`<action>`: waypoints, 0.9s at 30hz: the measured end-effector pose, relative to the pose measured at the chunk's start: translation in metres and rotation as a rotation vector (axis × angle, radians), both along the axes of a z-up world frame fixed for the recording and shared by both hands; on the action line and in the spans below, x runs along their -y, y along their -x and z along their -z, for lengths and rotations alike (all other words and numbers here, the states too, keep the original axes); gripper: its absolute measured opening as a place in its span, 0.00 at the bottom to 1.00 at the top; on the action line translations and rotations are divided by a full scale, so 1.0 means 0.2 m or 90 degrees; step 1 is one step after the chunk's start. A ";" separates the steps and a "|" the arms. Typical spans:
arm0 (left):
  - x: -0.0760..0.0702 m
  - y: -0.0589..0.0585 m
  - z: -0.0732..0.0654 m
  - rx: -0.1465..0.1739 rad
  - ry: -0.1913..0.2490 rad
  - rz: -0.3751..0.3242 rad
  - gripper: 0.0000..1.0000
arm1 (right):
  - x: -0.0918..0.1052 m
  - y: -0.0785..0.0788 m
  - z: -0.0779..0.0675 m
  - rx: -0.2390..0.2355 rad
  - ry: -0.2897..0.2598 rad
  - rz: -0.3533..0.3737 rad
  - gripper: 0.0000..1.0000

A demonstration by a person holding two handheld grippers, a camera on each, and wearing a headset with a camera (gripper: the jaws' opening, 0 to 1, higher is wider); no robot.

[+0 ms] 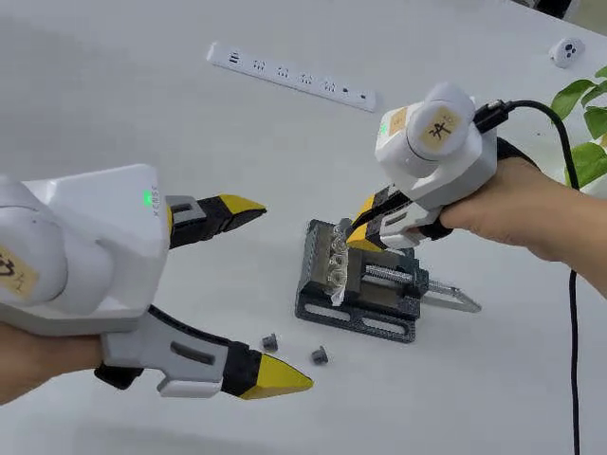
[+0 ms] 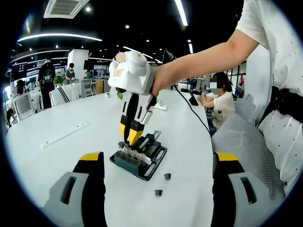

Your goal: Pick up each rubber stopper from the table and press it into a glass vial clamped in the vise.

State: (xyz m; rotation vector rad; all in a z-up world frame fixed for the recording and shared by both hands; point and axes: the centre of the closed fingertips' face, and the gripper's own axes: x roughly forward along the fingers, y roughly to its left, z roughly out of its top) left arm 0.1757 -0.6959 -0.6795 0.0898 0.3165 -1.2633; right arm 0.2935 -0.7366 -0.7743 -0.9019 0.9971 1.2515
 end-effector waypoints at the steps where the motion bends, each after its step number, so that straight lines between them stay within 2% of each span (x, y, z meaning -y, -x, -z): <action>1: 0.00 0.00 0.00 -0.005 0.001 0.000 0.95 | 0.00 0.00 0.00 -0.001 0.002 0.000 0.06; 4: 0.00 0.00 0.00 0.005 0.001 0.001 0.96 | 0.00 0.00 0.01 -0.006 0.006 -0.003 0.06; 18: 0.00 0.03 0.03 -0.004 0.000 0.005 0.96 | -0.01 0.00 0.03 -0.009 0.042 -0.023 0.06; 27: 0.00 0.03 0.03 -0.007 0.003 0.004 0.95 | -0.01 0.00 0.04 -0.016 0.104 -0.047 0.05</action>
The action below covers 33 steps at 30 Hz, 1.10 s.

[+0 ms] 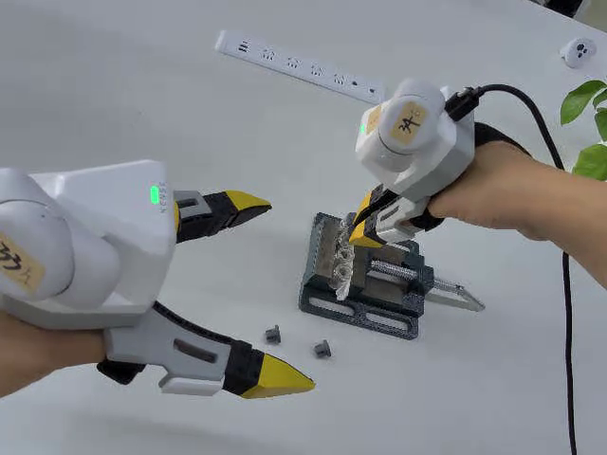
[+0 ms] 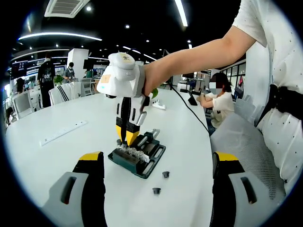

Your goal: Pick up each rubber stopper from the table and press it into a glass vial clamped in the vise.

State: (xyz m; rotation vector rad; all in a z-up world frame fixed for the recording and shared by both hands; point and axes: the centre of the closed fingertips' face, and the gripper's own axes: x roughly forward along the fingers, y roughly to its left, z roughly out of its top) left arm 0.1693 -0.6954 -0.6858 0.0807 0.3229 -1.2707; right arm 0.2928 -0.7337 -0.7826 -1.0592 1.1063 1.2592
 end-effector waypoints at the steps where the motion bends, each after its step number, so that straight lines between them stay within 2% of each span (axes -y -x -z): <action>1: 0.00 0.00 0.00 -0.001 0.000 -0.001 0.95 | 0.00 0.00 0.00 -0.002 0.006 0.000 0.05; 6: -0.01 0.00 0.01 -0.003 0.000 -0.003 0.95 | 0.01 -0.01 0.02 -0.026 0.041 0.019 0.06; 8: -0.01 0.00 0.01 -0.002 0.001 -0.004 0.95 | 0.01 -0.01 0.01 -0.030 0.044 0.022 0.06; 12: 0.00 -0.01 0.00 -0.004 0.008 -0.004 0.95 | 0.01 0.01 0.01 -0.022 0.065 0.008 0.06; 16: 0.02 -0.01 -0.01 -0.003 0.015 0.000 0.95 | 0.01 0.01 0.01 -0.015 0.074 0.016 0.05; 21: 0.03 -0.01 -0.02 -0.003 0.019 0.003 0.95 | 0.00 0.01 0.01 -0.010 0.107 0.020 0.05; 23: 0.03 0.00 -0.02 -0.004 0.017 0.004 0.94 | 0.01 0.02 0.01 0.003 0.122 -0.009 0.05; 26: 0.03 0.00 -0.01 -0.003 0.010 0.005 0.94 | 0.02 0.02 0.00 0.002 0.101 -0.017 0.06; 27: 0.03 0.00 -0.02 -0.003 0.010 0.005 0.94 | 0.02 0.01 0.00 -0.003 0.083 -0.016 0.06; 29: 0.02 0.00 -0.02 -0.003 0.009 0.004 0.94 | 0.02 0.00 0.01 -0.014 0.059 0.006 0.07; 33: 0.02 0.00 -0.01 -0.005 0.009 0.002 0.94 | 0.02 0.00 0.01 -0.012 0.044 0.012 0.07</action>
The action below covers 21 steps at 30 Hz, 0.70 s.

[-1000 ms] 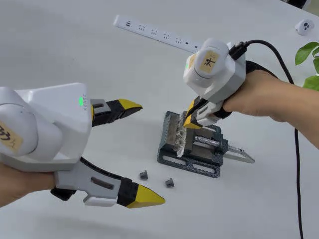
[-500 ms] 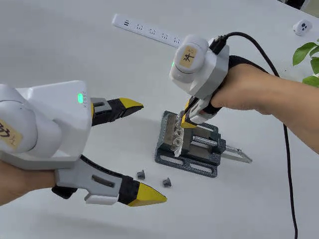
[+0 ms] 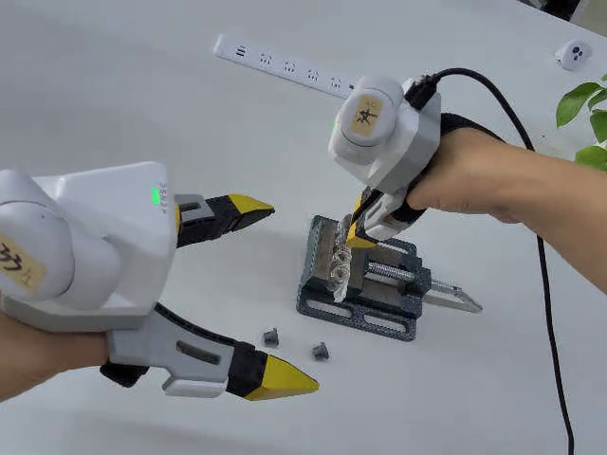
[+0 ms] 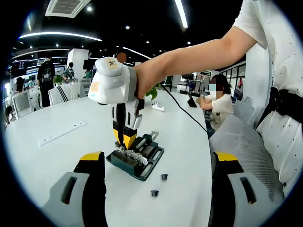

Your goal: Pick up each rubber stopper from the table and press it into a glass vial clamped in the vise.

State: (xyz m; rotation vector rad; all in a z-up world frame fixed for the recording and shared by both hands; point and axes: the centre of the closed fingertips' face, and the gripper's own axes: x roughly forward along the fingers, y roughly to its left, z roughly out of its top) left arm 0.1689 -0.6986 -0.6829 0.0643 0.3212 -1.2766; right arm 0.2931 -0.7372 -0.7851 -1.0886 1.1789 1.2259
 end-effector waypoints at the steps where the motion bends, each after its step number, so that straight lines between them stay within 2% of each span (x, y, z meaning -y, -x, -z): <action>1: 0.00 0.00 0.00 -0.001 -0.001 0.000 0.94 | -0.01 0.00 0.00 0.003 -0.006 0.000 0.07; 13: 0.02 0.00 -0.01 -0.002 0.001 0.003 0.93 | -0.02 -0.01 -0.02 0.007 -0.035 0.025 0.10; 16: 0.02 0.01 0.00 -0.001 -0.001 0.003 0.93 | -0.01 -0.01 -0.05 0.009 -0.056 0.035 0.09; 19: 0.01 0.00 0.00 -0.004 -0.002 0.002 0.93 | 0.00 -0.01 -0.09 0.011 -0.082 0.047 0.02; 21: 0.01 0.00 0.01 -0.004 -0.003 0.002 0.93 | 0.00 -0.01 -0.09 0.007 -0.100 0.062 0.01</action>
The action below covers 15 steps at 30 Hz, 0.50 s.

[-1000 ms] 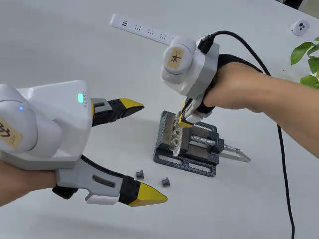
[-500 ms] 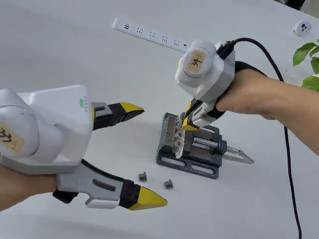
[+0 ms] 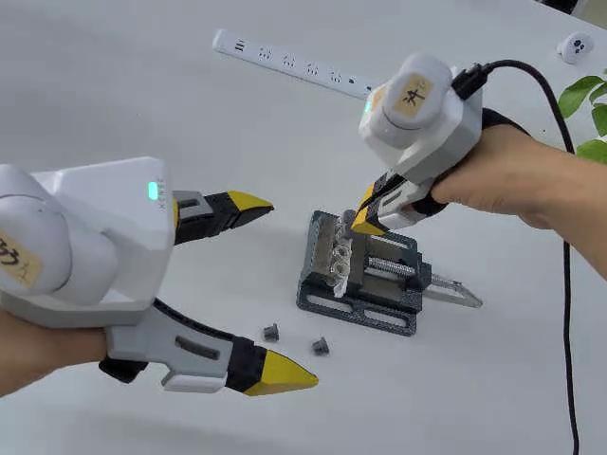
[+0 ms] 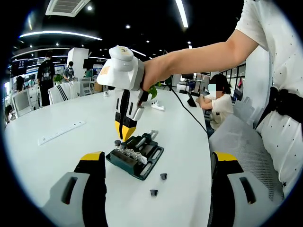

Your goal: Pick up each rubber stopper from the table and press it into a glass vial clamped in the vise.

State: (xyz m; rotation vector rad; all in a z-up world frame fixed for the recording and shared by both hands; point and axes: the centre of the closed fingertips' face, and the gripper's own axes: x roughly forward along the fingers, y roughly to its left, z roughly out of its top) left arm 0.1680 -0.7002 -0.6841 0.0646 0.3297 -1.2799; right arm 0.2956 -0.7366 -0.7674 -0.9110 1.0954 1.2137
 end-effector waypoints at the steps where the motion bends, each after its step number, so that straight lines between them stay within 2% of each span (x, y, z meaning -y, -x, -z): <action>1: 0.00 0.00 0.00 0.000 0.000 0.000 0.93 | 0.00 0.01 0.00 -0.005 -0.003 0.005 0.01; 15: 0.01 0.01 0.01 -0.005 -0.002 0.006 0.92 | -0.02 0.01 0.04 -0.008 -0.019 0.009 0.00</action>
